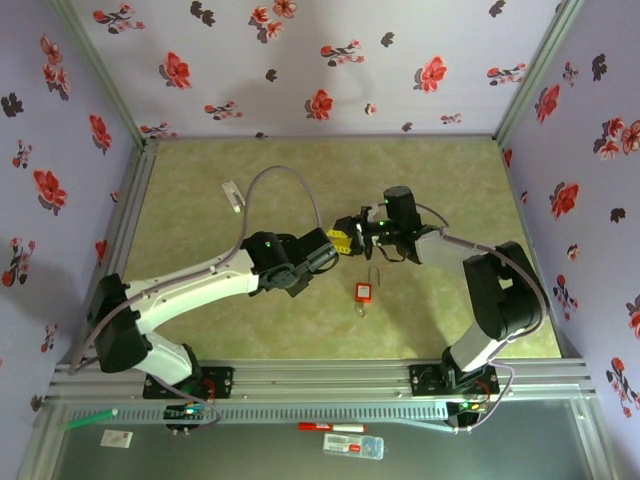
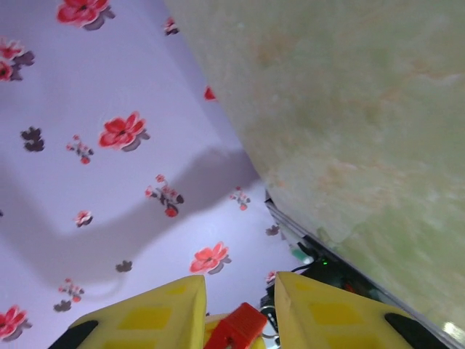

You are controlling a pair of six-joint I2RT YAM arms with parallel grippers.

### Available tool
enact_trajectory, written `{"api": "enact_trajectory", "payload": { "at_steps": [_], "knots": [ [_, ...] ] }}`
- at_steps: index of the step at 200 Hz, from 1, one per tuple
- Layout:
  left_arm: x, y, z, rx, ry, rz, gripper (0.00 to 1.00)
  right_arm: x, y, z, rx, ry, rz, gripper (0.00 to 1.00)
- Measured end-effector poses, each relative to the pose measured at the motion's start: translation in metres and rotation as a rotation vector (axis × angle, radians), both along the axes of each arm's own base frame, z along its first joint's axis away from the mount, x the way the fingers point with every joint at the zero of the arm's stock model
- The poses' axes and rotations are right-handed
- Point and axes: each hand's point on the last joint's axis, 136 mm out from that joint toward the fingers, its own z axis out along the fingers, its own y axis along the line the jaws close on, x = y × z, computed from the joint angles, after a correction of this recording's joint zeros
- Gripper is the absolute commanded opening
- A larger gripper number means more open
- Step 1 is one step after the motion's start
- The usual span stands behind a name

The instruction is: Unlock with the key

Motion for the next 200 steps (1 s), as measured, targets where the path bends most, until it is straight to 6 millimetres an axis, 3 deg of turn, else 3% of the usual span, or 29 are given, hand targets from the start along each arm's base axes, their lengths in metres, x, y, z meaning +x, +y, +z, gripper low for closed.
{"api": "enact_trajectory", "payload": {
  "at_steps": [51,86,141,200],
  "knots": [
    [0.001,-0.003,0.004,-0.004,-0.014,-0.030,0.00,-0.005,0.023,0.033,0.116,-0.074,0.032,0.17],
    [0.008,-0.003,0.006,-0.023,-0.027,-0.019,0.00,-0.012,0.027,0.041,0.175,-0.068,0.029,0.11],
    [0.013,0.004,0.004,-0.018,-0.026,-0.026,0.00,-0.017,0.025,0.039,0.190,-0.041,-0.026,0.12],
    [0.021,0.012,-0.003,-0.012,-0.024,-0.002,0.00,-0.022,0.023,0.053,0.214,-0.025,-0.064,0.13]
  ]
}}
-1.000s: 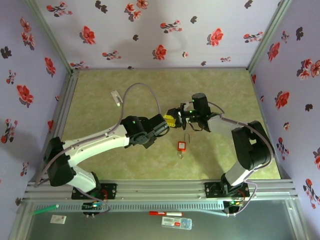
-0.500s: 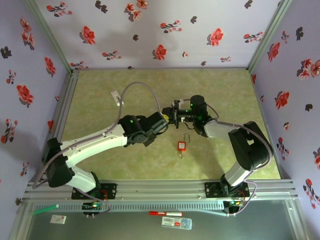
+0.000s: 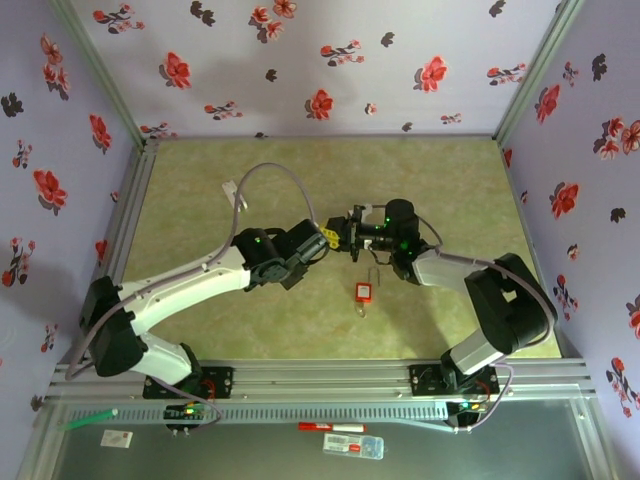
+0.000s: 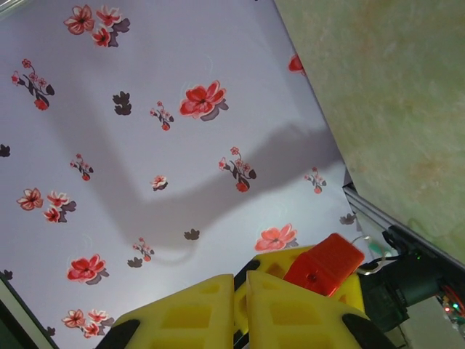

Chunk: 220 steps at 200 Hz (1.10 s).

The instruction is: Unlock with the key

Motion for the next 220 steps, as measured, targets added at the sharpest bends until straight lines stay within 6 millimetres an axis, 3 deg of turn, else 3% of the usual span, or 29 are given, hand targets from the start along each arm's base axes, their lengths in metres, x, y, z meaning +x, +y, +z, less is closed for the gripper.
{"api": "enact_trajectory", "payload": {
  "at_steps": [56,104,179,220],
  "knots": [
    [0.001,0.003,-0.002,-0.025,0.017,0.008,0.00,-0.003,0.000,0.005,-0.001,-0.006,-0.004,0.29],
    [0.000,-0.001,-0.001,-0.070,0.044,0.006,0.00,-0.011,-0.007,0.003,-0.140,-0.125,0.046,0.44],
    [-0.032,-0.024,-0.010,-0.236,0.298,-0.024,0.00,-0.022,-0.021,-0.005,-0.303,-0.322,0.141,0.44],
    [-0.039,-0.049,0.014,-0.401,0.399,-0.021,0.00,-0.014,-0.049,-0.016,-0.349,-0.373,0.108,0.45]
  ]
}}
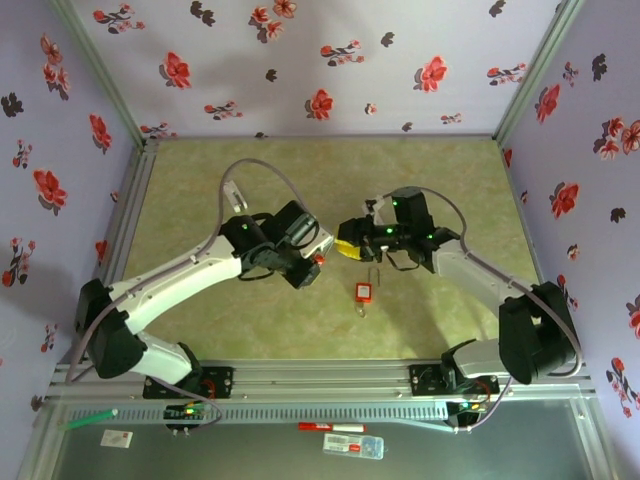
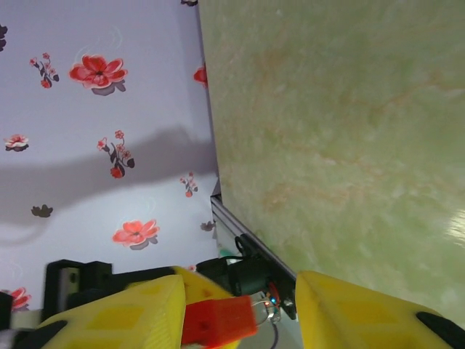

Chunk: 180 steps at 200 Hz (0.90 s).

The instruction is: Unlock with the key

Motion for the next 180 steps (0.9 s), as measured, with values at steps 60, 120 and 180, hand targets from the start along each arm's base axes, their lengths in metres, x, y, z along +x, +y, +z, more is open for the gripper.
{"api": "enact_trajectory", "payload": {
  "at_steps": [60,120,180],
  "knots": [
    [-0.007,-0.012,0.010,-0.104,0.105,0.012,0.00,-0.010,-0.016,0.036,0.063,-0.205,0.027,0.45],
    [-0.014,-0.020,0.013,-0.142,0.157,-0.011,0.00,-0.024,-0.008,0.028,0.076,-0.223,0.074,0.40],
    [-0.013,-0.022,0.010,-0.142,0.184,0.003,0.00,-0.021,-0.003,0.033,0.107,-0.270,0.084,0.36]
  ]
}}
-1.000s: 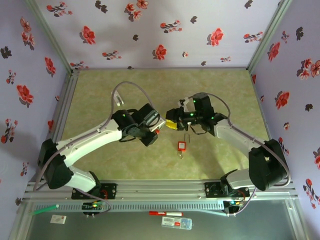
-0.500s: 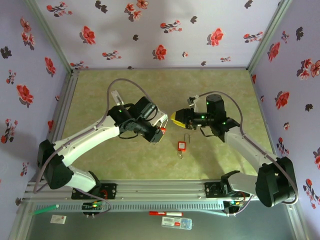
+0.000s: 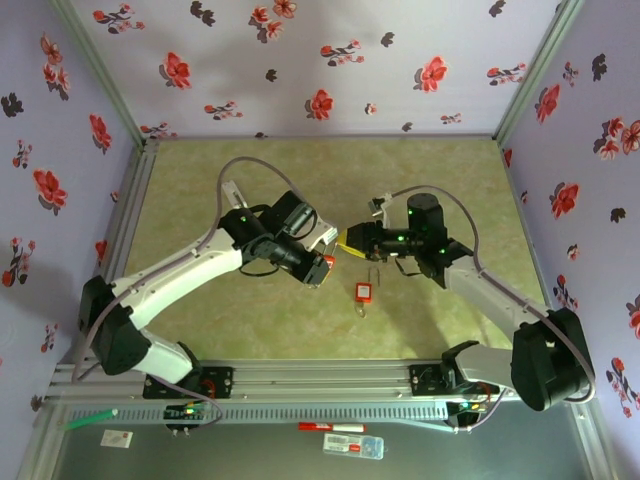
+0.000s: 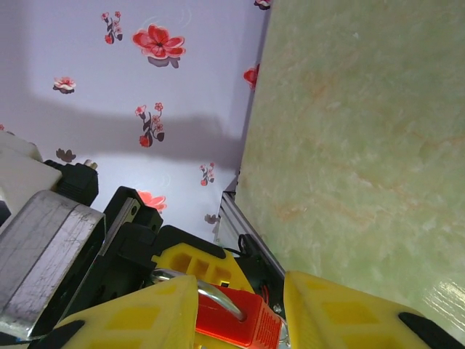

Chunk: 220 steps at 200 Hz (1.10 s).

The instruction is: Unlock with the key

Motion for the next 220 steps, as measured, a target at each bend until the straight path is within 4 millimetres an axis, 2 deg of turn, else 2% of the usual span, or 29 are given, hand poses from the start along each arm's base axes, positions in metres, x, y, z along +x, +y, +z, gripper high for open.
{"api": "enact_trajectory", "payload": {
  "at_steps": [79,137,178,220],
  "knots": [
    [0.002,0.000,-0.007,0.034,0.048,0.017,0.00,0.001,0.006,-0.007,0.008,-0.009,0.019,0.35],
    [0.001,-0.013,0.005,-0.035,0.063,-0.007,0.00,-0.012,0.013,-0.005,0.043,-0.024,0.078,0.34],
    [0.000,-0.017,0.009,-0.059,0.073,-0.018,0.00,-0.012,0.014,-0.005,0.048,-0.030,0.081,0.24],
    [0.002,-0.016,0.008,-0.065,0.093,0.002,0.00,-0.006,0.011,-0.009,0.039,-0.035,0.063,0.06]
  ]
}}
